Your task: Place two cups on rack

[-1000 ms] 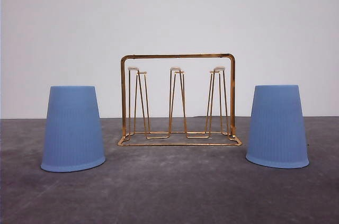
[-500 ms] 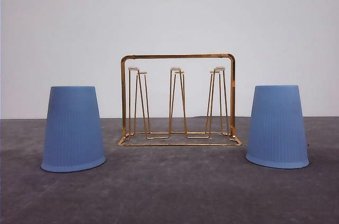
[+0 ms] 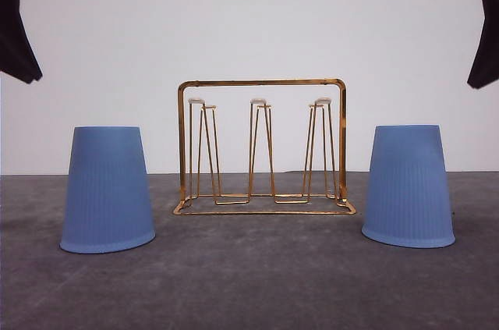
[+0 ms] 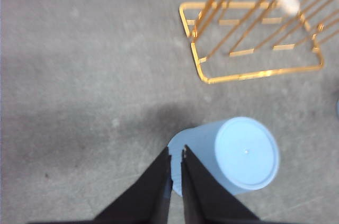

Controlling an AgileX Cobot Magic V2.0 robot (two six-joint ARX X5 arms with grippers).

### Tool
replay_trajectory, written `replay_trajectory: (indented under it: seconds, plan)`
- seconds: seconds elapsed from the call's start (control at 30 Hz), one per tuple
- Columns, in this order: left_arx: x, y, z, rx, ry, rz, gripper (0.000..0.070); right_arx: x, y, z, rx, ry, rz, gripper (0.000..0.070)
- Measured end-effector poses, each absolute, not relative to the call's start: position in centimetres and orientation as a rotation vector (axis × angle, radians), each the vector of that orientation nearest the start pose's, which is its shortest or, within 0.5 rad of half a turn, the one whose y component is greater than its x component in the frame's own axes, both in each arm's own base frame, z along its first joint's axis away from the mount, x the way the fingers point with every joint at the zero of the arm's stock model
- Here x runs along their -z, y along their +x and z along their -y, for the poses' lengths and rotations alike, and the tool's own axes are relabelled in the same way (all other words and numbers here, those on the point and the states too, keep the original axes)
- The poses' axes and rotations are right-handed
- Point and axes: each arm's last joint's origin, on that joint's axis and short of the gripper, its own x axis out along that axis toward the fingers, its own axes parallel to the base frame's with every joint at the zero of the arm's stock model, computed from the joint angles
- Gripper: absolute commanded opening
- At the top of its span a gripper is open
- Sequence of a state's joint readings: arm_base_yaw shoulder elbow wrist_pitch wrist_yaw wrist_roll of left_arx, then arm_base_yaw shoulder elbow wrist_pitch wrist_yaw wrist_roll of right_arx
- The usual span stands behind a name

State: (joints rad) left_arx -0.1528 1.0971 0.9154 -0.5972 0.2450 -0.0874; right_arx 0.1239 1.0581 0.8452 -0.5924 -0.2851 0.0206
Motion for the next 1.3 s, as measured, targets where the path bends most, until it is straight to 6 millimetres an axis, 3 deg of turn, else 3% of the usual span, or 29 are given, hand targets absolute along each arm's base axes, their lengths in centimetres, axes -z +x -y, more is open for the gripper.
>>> replay_trajectory:
  seconds: [0.07,0.2,0.27,0.63,0.87,1.07,1.2,1.3]
  plan:
    - [-28.5,21.6,4.2,0.347,-0.112,-0.801,0.0086,-27.1,20.6,-3.5,-0.387,0.072,-0.813,0.0151]
    - [-28.5,21.6,4.5,0.362,-0.106,-0.800,0.0466,-27.1,20.5,-3.7,-0.405,0.057,-0.820,0.0591]
    - [-28.5,21.5,4.8,0.373,-0.101,-0.802,0.0563,-27.0,20.4,-3.9,-0.411,0.054,-0.830,0.0683]
    - [-27.8,22.2,8.9,0.502,-0.047,-0.781,0.0563,-27.0,20.3,-4.5,-0.443,0.035,-0.829,0.0683]
    - [-24.8,23.9,11.5,0.475,0.022,-0.877,0.0562,-27.0,20.3,-4.5,-0.443,0.034,-0.829,0.0683]
    - [-22.4,25.0,12.2,0.396,0.082,-0.946,0.0542,-27.0,20.3,-4.5,-0.443,0.034,-0.829,0.0683]
    - [-21.8,25.2,12.4,0.401,0.087,-0.971,0.0336,-27.0,20.3,-4.5,-0.443,0.034,-0.829,0.0683]
    - [-22.1,25.1,12.5,0.409,0.084,-0.964,0.0300,-27.0,20.3,-4.5,-0.444,0.033,-0.829,0.0683]
